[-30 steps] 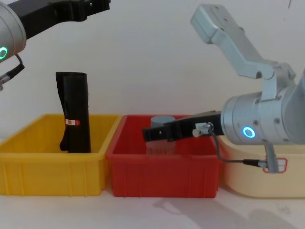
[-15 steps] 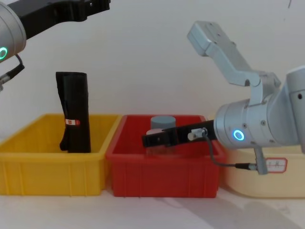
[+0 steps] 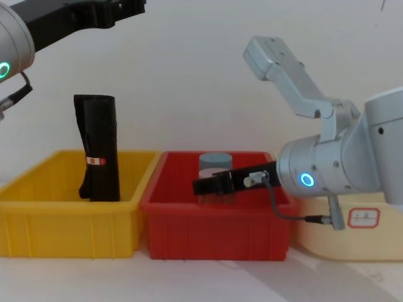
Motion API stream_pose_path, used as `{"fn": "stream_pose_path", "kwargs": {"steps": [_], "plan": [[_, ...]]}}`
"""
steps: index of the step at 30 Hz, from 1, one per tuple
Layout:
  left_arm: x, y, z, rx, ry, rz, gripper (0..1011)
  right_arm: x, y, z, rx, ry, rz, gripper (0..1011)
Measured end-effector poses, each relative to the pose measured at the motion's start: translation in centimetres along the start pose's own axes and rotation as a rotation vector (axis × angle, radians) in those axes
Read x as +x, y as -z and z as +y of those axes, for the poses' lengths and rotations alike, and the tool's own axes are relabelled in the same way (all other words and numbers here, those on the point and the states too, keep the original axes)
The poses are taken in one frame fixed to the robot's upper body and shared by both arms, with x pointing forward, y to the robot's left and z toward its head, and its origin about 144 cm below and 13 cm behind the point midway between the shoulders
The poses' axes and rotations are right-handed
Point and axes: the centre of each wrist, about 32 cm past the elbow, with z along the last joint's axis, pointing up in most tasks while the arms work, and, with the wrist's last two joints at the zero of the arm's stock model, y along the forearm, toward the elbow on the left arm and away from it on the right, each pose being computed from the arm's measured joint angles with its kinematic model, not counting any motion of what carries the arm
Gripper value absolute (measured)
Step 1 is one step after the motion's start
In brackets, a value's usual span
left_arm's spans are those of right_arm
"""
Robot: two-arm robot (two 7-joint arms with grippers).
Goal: Pick up the garbage bag with the one hand and transfer it to the other hand.
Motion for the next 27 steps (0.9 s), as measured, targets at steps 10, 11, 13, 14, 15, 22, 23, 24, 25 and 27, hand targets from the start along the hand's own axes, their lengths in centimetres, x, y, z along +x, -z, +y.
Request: {"fn": "stream_pose_path", "kwargs": {"steps": [10,11,13,14,15,22,23,24,25,27], "plan": [[0.0,0.0,0.0,0.0,0.0,0.0,1001,0.0,-0.2,-0.1,0.016,0.015,-0.028,661],[0.0,0.0,0.0,0.0,0.0,0.0,1001,0.0,-0.3,-0.2,0.024,0.018,-0.034,660],[0.0,0.0,0.0,0.0,0.0,0.0,1001,0.0,-0.5,-0.5,0.04,0.023,-0.041,660],[0.0,0.0,0.0,0.0,0.0,0.0,1001,0.0,-0.5,-0.5,0.04,0.023,-0.041,661],[0.0,0.0,0.0,0.0,0.0,0.0,1001,0.0,-0.7,-0.8,0.055,0.027,-0.046,660],[0.0,0.0,0.0,0.0,0.0,0.0,1001,0.6,-1.8,-2.4,0.134,0.057,-0.059,661],[0.0,0.0,0.0,0.0,0.0,0.0,1001,0.8,-2.2,-2.9,0.157,0.069,-0.06,660],[0.0,0.0,0.0,0.0,0.0,0.0,1001,0.9,-2.3,-3.1,0.166,0.075,-0.06,661],[0.0,0.0,0.0,0.0,0.0,0.0,1001,1.1,-2.4,-3.3,0.175,0.08,-0.06,660],[0.0,0.0,0.0,0.0,0.0,0.0,1001,1.5,-2.8,-4.0,0.205,0.104,-0.057,661]]}}
